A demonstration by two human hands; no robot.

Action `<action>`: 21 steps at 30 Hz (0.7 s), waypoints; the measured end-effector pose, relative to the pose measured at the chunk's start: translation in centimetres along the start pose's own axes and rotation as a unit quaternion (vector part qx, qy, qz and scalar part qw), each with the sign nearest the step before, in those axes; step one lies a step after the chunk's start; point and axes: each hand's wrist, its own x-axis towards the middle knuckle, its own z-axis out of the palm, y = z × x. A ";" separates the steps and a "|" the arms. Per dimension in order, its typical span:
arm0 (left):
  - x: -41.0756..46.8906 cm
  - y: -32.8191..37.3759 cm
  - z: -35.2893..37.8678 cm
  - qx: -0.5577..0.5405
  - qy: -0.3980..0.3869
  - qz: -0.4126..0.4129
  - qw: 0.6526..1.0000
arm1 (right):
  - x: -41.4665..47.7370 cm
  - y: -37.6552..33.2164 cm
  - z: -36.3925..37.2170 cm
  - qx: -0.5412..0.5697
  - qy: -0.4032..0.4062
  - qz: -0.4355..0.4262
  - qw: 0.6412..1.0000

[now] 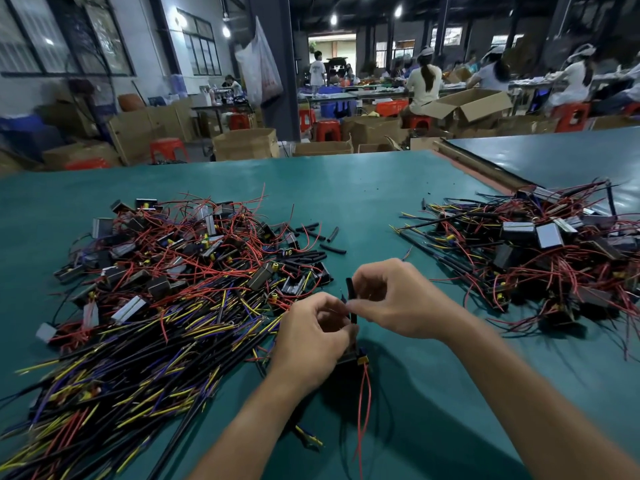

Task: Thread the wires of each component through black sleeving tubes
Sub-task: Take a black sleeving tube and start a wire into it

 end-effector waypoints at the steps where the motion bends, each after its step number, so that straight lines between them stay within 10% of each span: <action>1: 0.0 0.0 0.0 -0.006 -0.003 -0.004 1.000 | 0.0 0.0 0.1 -0.004 -0.004 0.001 1.000; 21: 0.0 -0.2 -0.6 0.036 -0.037 0.043 0.998 | -0.2 -0.4 -0.8 0.033 -0.039 0.012 0.999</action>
